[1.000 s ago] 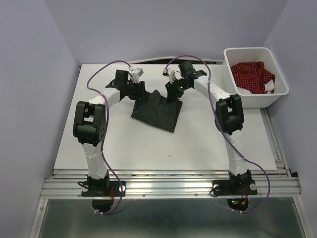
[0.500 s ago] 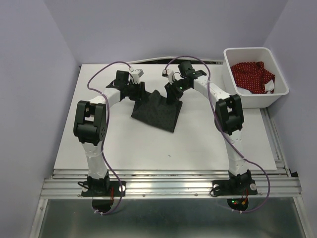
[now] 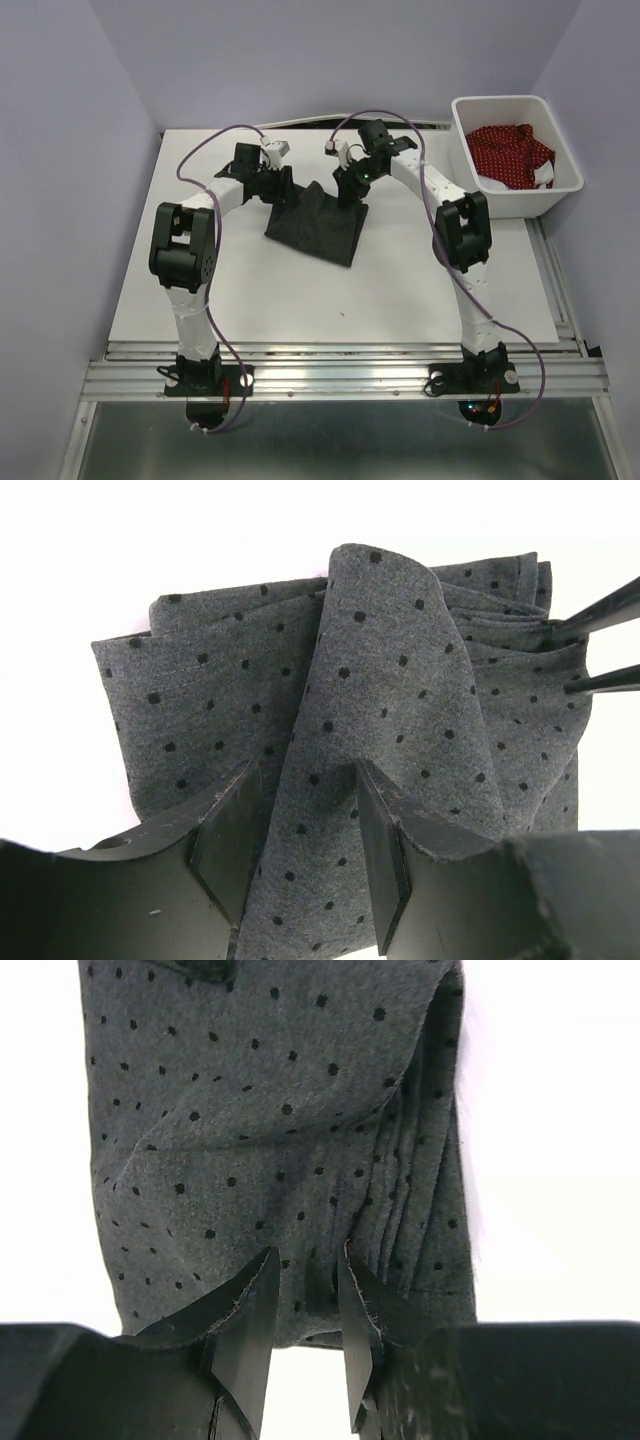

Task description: Fold and stack the skirts

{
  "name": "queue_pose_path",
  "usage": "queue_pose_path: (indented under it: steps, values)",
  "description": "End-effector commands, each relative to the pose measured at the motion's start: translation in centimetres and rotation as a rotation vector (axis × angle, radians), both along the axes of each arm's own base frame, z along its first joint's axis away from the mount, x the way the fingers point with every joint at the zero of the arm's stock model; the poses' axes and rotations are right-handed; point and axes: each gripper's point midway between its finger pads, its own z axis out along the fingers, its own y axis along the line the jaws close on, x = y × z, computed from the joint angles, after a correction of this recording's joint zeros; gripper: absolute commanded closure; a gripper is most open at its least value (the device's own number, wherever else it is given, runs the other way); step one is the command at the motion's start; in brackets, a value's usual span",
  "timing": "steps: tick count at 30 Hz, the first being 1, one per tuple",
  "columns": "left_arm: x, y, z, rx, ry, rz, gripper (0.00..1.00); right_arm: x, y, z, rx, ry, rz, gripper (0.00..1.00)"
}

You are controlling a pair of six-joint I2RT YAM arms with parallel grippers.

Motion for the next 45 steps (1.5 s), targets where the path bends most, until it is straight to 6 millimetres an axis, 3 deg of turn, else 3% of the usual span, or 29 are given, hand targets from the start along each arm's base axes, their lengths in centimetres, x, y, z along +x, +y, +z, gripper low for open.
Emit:
queue_pose_path:
  steps: [1, 4, 10, 14, 18, 19, 24, 29, 31, 32, 34, 37, 45]
  values:
    - [0.3, -0.8, 1.6, -0.018, -0.038, -0.023, 0.46, -0.6, 0.3, 1.5, -0.008, -0.038, 0.043, 0.65]
    - [0.0, -1.0, 1.3, -0.015, -0.040, -0.038, 0.46, -0.9, 0.5, 0.9, -0.027, -0.026, 0.054, 0.67]
    - [0.4, -1.3, 1.9, -0.018, -0.075, -0.063, 0.39, -0.5, 0.5, 1.1, -0.025, -0.035, 0.024, 0.99]
    - [1.6, -2.1, 3.9, -0.018, -0.165, -0.116, 0.38, -0.2, 0.7, 2.0, 0.000, -0.070, 0.008, 0.99]
    - [3.0, -2.5, 3.7, -0.006, -0.172, -0.111, 0.41, 0.1, 0.6, 2.5, 0.001, -0.101, -0.001, 0.99]
    - [3.1, -2.6, 3.3, -0.002, -0.159, -0.114, 0.44, 0.1, 0.5, 2.5, -0.002, -0.102, -0.001, 0.99]
    - [3.7, -2.7, 2.2, 0.004, -0.141, -0.119, 0.73, 0.4, 0.1, 2.8, -0.023, -0.131, -0.013, 0.99]
    - [3.6, -2.4, 2.3, -0.005, -0.144, -0.111, 0.98, 1.3, -0.7, 3.8, -0.017, -0.154, -0.041, 0.99]
    - [3.5, -2.5, 3.0, -0.032, -0.158, -0.127, 0.92, 1.2, -0.7, 4.2, -0.009, -0.157, -0.043, 0.99]
    - [3.1, -2.5, 3.5, -0.045, -0.164, -0.133, 0.75, 1.1, -0.6, 4.4, -0.004, -0.155, -0.045, 0.99]
    - [2.7, -2.7, 4.4, -0.085, -0.183, -0.152, 0.56, 1.0, -0.5, 4.8, 0.006, -0.153, -0.048, 0.99]
    - [2.1, -3.3, 5.7, -0.128, -0.217, -0.183, 0.42, 1.0, -0.9, 4.9, 0.012, -0.148, -0.055, 0.99]
    - [1.7, -3.8, 4.6, -0.150, -0.196, -0.203, 0.39, 0.9, -1.0, 4.5, 0.006, -0.148, -0.059, 0.99]
